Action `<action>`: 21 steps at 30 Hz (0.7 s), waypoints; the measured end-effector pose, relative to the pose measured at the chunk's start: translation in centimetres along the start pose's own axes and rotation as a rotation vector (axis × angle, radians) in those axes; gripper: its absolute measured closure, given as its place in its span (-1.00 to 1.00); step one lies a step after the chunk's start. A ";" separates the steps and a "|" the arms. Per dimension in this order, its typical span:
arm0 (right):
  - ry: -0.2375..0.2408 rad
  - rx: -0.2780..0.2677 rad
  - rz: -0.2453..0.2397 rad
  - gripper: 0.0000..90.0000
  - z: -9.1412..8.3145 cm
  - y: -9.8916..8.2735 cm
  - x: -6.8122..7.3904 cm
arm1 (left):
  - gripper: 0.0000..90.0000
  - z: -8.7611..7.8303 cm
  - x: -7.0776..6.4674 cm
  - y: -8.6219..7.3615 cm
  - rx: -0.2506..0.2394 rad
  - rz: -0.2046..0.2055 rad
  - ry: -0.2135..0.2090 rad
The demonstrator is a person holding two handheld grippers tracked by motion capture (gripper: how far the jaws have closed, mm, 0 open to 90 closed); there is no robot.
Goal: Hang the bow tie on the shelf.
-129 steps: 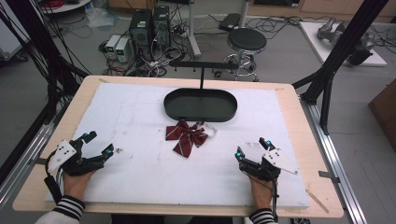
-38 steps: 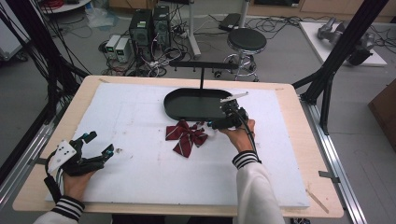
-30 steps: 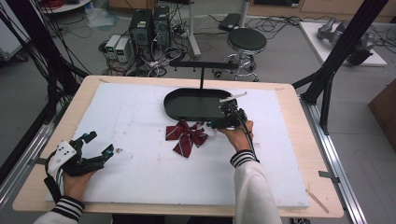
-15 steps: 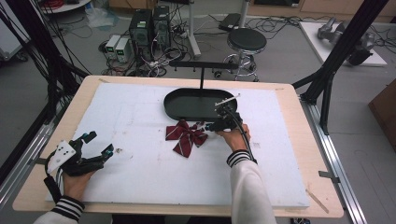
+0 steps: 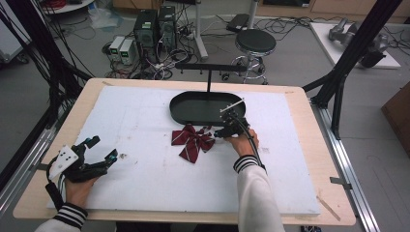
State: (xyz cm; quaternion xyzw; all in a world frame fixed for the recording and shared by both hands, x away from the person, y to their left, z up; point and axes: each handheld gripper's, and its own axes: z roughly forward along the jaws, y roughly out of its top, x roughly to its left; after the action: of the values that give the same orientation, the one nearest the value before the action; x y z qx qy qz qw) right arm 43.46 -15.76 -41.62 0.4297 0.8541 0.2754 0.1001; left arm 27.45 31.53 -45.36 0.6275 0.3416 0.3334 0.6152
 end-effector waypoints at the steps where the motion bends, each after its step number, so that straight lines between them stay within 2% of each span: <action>1: -0.007 0.013 -0.013 0.14 0.0 0.0 0.0 | -0.67 0.0 0.0 0.0 0.000 0.000 0.000; 8: -0.013 0.060 -0.027 0.28 0.2 -0.1 0.3 | -0.67 0.0 0.0 0.0 0.000 -0.001 -0.001; 21: -0.045 0.096 -0.045 0.54 0.3 -0.1 0.3 | -0.67 0.0 0.0 0.0 -0.002 -0.004 0.001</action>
State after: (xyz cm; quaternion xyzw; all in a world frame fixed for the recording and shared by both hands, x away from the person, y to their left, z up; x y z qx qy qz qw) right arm 43.32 -15.50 -41.92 0.4207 0.8734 0.2220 0.1047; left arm 27.47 31.50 -45.36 0.6261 0.3428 0.3329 0.6162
